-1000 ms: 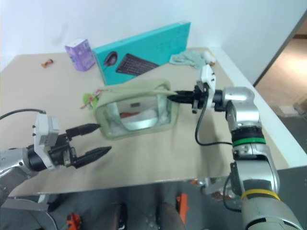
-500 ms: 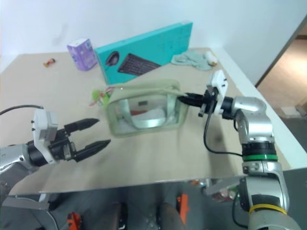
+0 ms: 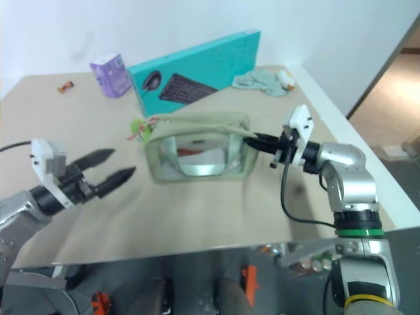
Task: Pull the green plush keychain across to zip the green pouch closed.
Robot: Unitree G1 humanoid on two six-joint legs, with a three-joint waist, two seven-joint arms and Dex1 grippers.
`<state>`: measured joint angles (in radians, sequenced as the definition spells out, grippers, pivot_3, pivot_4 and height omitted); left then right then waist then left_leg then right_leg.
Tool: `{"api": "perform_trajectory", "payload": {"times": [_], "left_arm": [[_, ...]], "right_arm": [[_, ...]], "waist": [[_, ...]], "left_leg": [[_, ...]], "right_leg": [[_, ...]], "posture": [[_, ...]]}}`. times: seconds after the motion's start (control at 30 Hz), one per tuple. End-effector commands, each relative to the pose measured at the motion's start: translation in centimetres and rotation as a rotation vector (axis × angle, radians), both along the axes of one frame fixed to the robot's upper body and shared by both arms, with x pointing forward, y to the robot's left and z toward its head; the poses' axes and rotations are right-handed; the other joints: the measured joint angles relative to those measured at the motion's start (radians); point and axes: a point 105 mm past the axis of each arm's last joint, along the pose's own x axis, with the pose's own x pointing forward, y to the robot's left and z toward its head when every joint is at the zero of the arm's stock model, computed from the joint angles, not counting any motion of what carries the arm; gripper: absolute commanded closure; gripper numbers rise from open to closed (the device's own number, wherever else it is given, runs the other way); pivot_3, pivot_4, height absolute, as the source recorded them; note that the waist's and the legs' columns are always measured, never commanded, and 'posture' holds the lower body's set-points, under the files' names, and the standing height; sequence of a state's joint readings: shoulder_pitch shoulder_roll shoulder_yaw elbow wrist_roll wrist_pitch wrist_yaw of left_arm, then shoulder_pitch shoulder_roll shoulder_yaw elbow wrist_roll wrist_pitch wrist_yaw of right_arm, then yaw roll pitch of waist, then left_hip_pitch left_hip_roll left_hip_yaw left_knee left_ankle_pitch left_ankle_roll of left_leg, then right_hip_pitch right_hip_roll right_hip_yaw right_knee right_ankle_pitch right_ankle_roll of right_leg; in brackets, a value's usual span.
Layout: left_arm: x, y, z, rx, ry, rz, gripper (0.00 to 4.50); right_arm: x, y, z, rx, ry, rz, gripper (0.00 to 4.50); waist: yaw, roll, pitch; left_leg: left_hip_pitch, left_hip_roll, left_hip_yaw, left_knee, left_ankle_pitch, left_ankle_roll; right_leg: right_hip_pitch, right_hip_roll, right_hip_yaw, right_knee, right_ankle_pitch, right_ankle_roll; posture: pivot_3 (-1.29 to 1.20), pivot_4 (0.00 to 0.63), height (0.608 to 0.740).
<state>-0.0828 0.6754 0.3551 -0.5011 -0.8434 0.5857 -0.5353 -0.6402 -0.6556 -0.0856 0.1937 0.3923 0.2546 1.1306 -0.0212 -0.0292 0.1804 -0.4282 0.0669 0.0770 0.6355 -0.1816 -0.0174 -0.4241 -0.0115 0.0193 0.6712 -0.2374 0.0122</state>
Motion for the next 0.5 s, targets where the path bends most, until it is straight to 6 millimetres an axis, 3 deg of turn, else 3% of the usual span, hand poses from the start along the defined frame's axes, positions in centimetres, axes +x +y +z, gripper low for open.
{"api": "perform_trajectory", "payload": {"times": [0.03, 0.3, 0.5], "left_arm": [[1.2, 1.8, 1.6, -0.020, -0.077, 0.080, 0.00], [4.8, 3.0, 1.3, 0.032, -0.093, 0.059, 0.00], [7.1, 1.8, 1.1, 0.056, -0.058, -0.083, 0.00]], "right_arm": [[-0.7, 0.9, 1.1, 0.003, -0.052, 0.039, 4.44], [-0.8, 1.2, 1.3, -0.009, -0.065, 0.050, 4.44], [-1.0, 1.3, 1.6, -0.022, -0.077, 0.048, 4.44]], "waist": [[0.000, 0.000, 0.000], [0.000, 0.000, 0.000], [-0.002, 0.000, 0.000]], "left_leg": [[0.000, 0.000, 0.000, 0.000, 0.000, 0.000], [0.000, 0.001, 0.000, 0.000, 0.000, 0.000], [0.000, 0.001, 0.001, 0.000, 0.000, 0.000]], "right_leg": [[0.000, 0.000, 0.000, 0.000, 0.000, 0.000], [0.000, 0.001, 0.000, 0.000, 0.000, -0.001], [0.000, 0.001, 0.000, 0.000, 0.001, 0.000]], "posture": [[0.00, 0.150, 0.740], [0.00, 0.150, 0.740], [0.00, 0.150, 0.740]]}}
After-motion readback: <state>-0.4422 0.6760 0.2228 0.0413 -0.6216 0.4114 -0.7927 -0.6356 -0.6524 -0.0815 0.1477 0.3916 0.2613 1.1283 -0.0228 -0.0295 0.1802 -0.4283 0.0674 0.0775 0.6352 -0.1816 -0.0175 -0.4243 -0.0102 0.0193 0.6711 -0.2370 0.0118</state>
